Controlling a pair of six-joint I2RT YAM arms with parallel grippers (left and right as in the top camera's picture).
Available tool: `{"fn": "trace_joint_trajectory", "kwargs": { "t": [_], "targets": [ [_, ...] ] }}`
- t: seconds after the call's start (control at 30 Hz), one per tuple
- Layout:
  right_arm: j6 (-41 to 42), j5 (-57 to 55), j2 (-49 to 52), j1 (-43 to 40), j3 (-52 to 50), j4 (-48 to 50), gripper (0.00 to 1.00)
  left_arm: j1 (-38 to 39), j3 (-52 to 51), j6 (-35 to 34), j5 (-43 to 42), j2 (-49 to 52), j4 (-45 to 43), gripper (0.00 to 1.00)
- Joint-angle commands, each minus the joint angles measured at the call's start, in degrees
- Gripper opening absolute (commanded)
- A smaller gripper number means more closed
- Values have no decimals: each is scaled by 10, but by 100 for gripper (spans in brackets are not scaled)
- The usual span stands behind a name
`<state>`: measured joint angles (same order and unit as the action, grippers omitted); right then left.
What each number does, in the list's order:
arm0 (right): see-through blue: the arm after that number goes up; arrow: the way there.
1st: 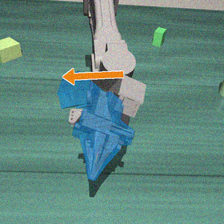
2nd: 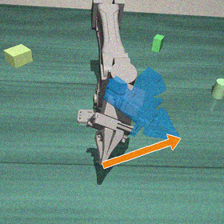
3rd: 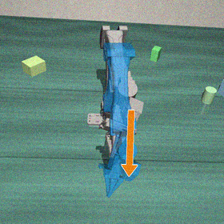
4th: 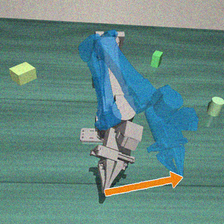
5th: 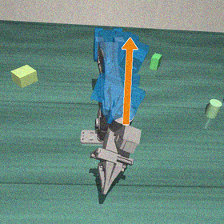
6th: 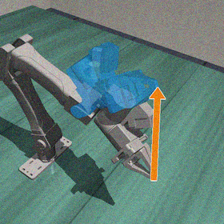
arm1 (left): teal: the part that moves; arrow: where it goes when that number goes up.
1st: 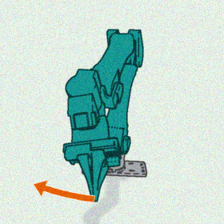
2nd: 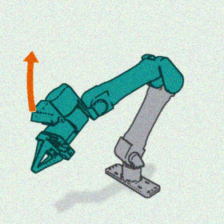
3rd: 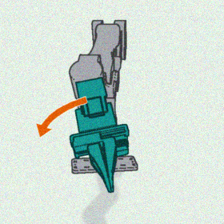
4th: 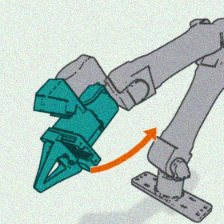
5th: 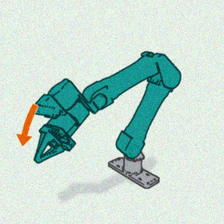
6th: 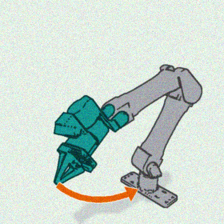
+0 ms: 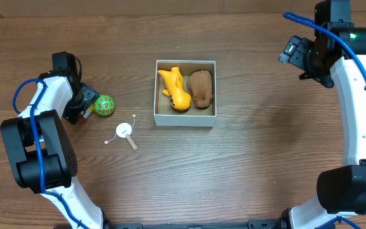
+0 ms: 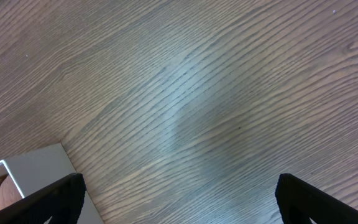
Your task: Pack container
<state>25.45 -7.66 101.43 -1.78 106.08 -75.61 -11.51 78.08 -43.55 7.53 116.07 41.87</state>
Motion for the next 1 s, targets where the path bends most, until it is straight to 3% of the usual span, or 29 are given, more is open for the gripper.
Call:
{"fn": "trace_joint_trajectory", "kwargs": {
  "t": [0.0,0.3,0.97],
  "targets": [
    [1,0,-3,2,4,3,100,2,-3,-2,-6,12,1,66],
    [1,0,-3,2,4,3,100,2,26,9,-6,12,23,51],
    [1,0,-3,2,4,3,100,4,201,80,-12,12,181,49]
  ]
}}
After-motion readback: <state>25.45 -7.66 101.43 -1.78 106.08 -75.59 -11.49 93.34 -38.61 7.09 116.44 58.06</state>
